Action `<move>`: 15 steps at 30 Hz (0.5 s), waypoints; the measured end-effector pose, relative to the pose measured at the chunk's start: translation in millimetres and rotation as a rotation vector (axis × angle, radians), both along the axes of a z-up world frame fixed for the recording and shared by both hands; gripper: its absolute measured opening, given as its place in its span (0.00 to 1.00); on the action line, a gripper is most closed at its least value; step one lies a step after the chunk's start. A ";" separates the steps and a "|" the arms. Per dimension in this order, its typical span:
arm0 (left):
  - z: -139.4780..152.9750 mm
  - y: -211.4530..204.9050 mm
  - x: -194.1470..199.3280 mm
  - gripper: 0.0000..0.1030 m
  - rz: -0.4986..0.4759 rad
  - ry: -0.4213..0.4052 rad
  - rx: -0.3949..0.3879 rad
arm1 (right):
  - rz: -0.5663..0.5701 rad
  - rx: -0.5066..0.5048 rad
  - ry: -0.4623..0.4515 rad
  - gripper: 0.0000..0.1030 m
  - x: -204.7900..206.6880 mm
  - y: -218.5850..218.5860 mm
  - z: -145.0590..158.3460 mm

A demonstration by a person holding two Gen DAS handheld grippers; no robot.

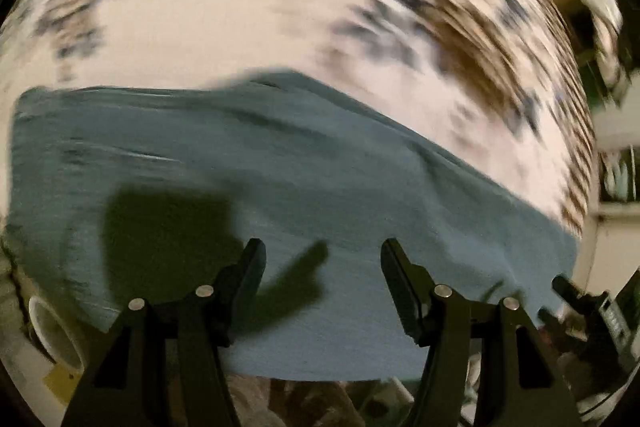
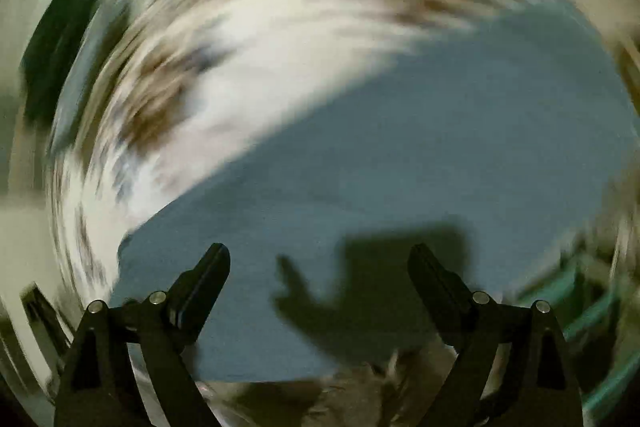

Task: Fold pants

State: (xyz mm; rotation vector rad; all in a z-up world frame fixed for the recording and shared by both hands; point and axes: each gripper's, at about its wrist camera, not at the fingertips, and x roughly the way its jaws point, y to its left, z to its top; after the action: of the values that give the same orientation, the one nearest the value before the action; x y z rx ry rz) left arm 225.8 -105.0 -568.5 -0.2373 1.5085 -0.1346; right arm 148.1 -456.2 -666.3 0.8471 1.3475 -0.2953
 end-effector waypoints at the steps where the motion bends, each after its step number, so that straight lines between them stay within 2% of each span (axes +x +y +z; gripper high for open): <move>1: -1.6 -19.5 -2.2 0.56 -0.042 -0.001 -0.001 | -0.094 0.009 0.013 0.90 -27.2 -27.0 -5.7; 2: -3.1 -38.9 -3.7 0.56 -0.084 -0.005 -0.001 | -0.206 0.028 0.015 0.90 -57.7 -50.3 -14.9; 5: -9.5 -91.0 -10.0 0.56 -0.205 -0.032 0.017 | -0.443 0.076 -0.036 0.85 -125.0 -104.3 -46.4; 6: -13.9 -101.1 -11.6 0.56 -0.226 -0.037 0.018 | -0.487 0.084 -0.058 0.80 -138.5 -122.1 -53.4; 9: -31.2 -123.2 -18.5 0.59 -0.275 -0.035 0.037 | -0.562 0.132 -0.173 0.80 -159.6 -167.0 -71.9; 10: -41.4 -128.1 -16.9 0.67 -0.288 -0.024 0.051 | -0.570 0.149 -0.222 0.80 -163.7 -180.5 -77.7; 11: -52.6 -131.1 -14.3 0.71 -0.297 -0.011 0.049 | -0.566 0.152 -0.258 0.80 -164.3 -184.6 -82.7; 12: -56.7 -131.3 -13.6 0.80 -0.299 -0.011 0.039 | -0.549 0.136 -0.275 0.80 -162.5 -190.5 -87.5; 13: -57.7 -132.5 -13.6 0.95 -0.301 -0.019 0.014 | -0.542 0.133 -0.289 0.78 -162.4 -195.8 -89.6; 14: -57.2 -134.8 -15.1 0.98 -0.310 -0.023 0.004 | -0.539 0.146 -0.310 0.74 -159.9 -195.7 -91.1; 15: -58.4 -139.9 -16.6 1.00 -0.337 -0.022 0.031 | -0.539 0.160 -0.338 0.63 -151.6 -188.8 -93.2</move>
State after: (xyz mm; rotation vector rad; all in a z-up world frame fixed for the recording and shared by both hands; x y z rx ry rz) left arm 209.3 -244.9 -626.8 0.0450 1.5182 -0.3806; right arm -3.5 -644.9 -759.5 1.3296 0.8197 -0.4416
